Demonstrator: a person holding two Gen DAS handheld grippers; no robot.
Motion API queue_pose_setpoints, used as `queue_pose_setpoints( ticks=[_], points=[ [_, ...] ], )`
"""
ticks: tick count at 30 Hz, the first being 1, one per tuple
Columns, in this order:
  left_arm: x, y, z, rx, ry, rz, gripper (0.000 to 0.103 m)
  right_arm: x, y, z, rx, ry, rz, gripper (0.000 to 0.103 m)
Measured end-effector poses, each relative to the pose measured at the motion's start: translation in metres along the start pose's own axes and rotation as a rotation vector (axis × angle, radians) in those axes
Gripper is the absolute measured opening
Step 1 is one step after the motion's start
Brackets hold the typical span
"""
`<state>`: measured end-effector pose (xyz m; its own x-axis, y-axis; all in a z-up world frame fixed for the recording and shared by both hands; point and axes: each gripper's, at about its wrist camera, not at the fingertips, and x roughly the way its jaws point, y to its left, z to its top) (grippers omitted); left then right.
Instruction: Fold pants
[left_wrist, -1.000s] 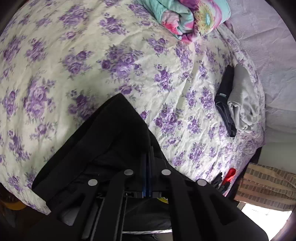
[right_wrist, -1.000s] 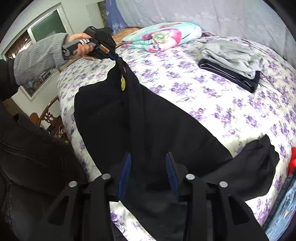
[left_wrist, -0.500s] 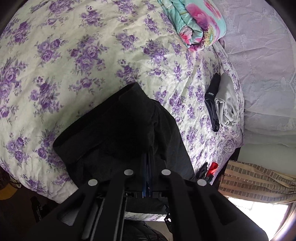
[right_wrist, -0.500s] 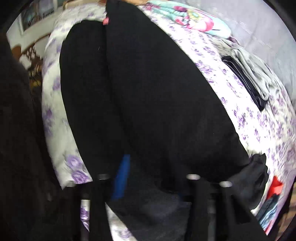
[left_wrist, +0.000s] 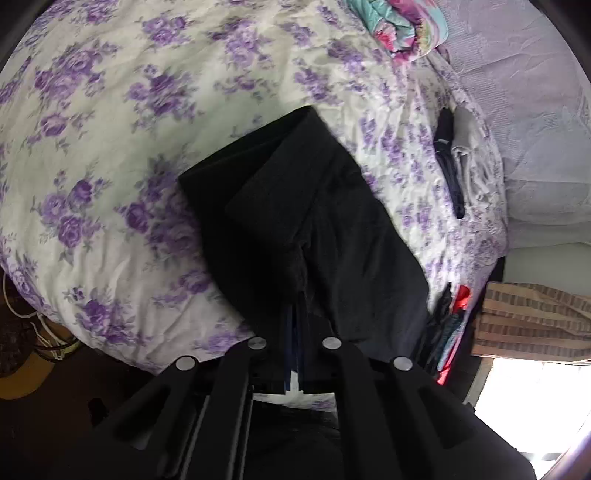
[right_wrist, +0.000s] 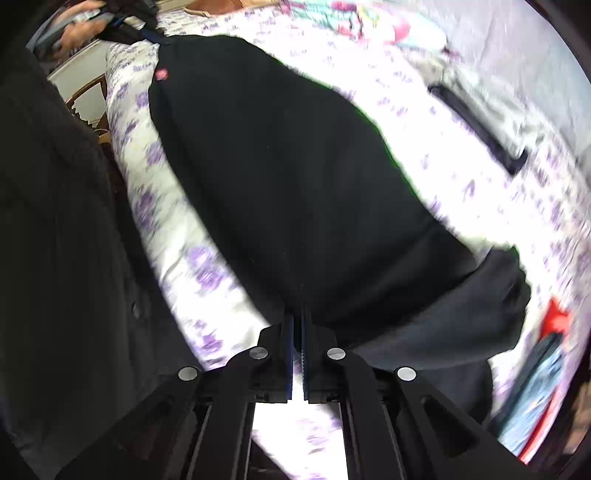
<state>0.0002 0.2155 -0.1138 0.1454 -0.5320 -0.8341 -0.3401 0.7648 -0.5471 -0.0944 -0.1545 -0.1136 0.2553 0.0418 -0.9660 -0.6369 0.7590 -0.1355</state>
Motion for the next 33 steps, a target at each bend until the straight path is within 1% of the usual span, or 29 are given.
queue_pose_setpoints(
  ticks=[2,4,5,6,7,8,10,11,12,13,14,15,16,17,18,20,21,22,23,24,25,27,28,29,31,32,33],
  points=[
    [0.010,0.013,-0.008,-0.014,-0.009,0.011,0.001,0.013,0.006,-0.007,0.022,0.020,0.012,0.003],
    [0.016,0.024,-0.010,-0.023,-0.026,0.029,0.006,0.030,0.011,-0.015,0.049,0.045,0.022,0.004],
    [0.016,0.026,-0.011,-0.014,-0.034,0.039,0.009,0.035,0.010,-0.015,0.057,0.047,0.019,0.004],
    [0.014,0.027,-0.013,-0.002,-0.045,0.036,0.011,0.038,0.009,-0.014,0.074,0.049,0.025,0.007],
    [0.011,0.026,-0.014,0.008,-0.056,0.032,0.012,0.039,0.007,-0.013,0.094,0.054,0.039,0.007],
    [0.006,0.025,-0.015,0.025,-0.075,0.038,0.015,0.039,0.005,-0.012,0.110,0.054,0.048,0.007],
    [-0.007,0.019,-0.017,0.068,-0.129,0.076,0.023,0.036,0.003,-0.013,0.127,0.054,0.064,0.009],
    [-0.015,0.014,-0.019,0.095,-0.168,0.103,0.034,0.035,0.002,-0.014,0.133,0.054,0.072,0.010],
    [-0.024,0.007,-0.021,0.130,-0.211,0.122,0.041,0.033,0.002,-0.014,0.139,0.054,0.079,0.012],
    [-0.033,-0.001,-0.023,0.168,-0.253,0.136,0.043,0.031,0.000,-0.014,0.143,0.057,0.087,0.014],
    [-0.040,-0.009,-0.024,0.203,-0.285,0.144,0.047,0.030,0.000,-0.013,0.145,0.059,0.093,0.018],
    [-0.047,-0.019,-0.026,0.244,-0.320,0.146,0.050,0.028,0.000,-0.014,0.147,0.059,0.101,0.025],
    [-0.051,-0.028,-0.028,0.276,-0.346,0.140,0.052,0.025,0.000,-0.015,0.145,0.059,0.112,0.030],
    [-0.054,-0.037,-0.029,0.305,-0.360,0.126,0.057,0.022,0.002,-0.015,0.142,0.059,0.121,0.037],
    [-0.052,-0.047,-0.029,0.338,-0.358,0.112,0.065,0.017,0.004,-0.016,0.139,0.054,0.125,0.037],
    [-0.045,-0.057,-0.027,0.369,-0.351,0.113,0.067,0.000,0.001,-0.014,0.166,0.017,0.149,0.037],
    [-0.034,-0.060,-0.024,0.384,-0.332,0.125,0.067,-0.012,-0.005,-0.012,0.201,-0.020,0.174,0.037],
    [-0.025,-0.063,-0.024,0.394,-0.309,0.138,0.067,-0.026,-0.014,-0.010,0.254,-0.076,0.193,0.037],
    [-0.015,-0.064,-0.024,0.402,-0.288,0.159,0.067,-0.039,-0.025,-0.009,0.313,-0.131,0.198,0.042],
    [-0.005,-0.063,-0.023,0.405,-0.273,0.191,0.067,-0.050,-0.040,-0.009,0.383,-0.187,0.189,0.050],
    [0.002,-0.061,-0.022,0.399,-0.260,0.221,0.067,-0.059,-0.057,-0.009,0.467,-0.232,0.151,0.053],
    [0.007,-0.061,-0.024,0.395,-0.269,0.240,0.067,-0.062,-0.097,-0.012,0.642,-0.273,0.047,0.054],
    [0.004,-0.067,-0.026,0.414,-0.297,0.257,0.067,-0.059,-0.115,-0.014,0.723,-0.275,0.004,0.054],
    [-0.001,-0.080,-0.029,0.457,-0.344,0.299,0.067,-0.054,-0.133,-0.016,0.808,-0.271,-0.042,0.054],
    [-0.010,-0.108,-0.035,0.546,-0.434,0.376,0.068,-0.042,-0.158,-0.011,0.901,-0.259,-0.118,0.054],
    [-0.014,-0.124,-0.040,0.590,-0.475,0.405,0.074,-0.034,-0.165,-0.006,0.931,-0.247,-0.161,0.054],
    [-0.017,-0.138,-0.044,0.622,-0.507,0.417,0.083,-0.028,-0.173,-0.001,0.945,-0.236,-0.185,0.055]
  ],
)
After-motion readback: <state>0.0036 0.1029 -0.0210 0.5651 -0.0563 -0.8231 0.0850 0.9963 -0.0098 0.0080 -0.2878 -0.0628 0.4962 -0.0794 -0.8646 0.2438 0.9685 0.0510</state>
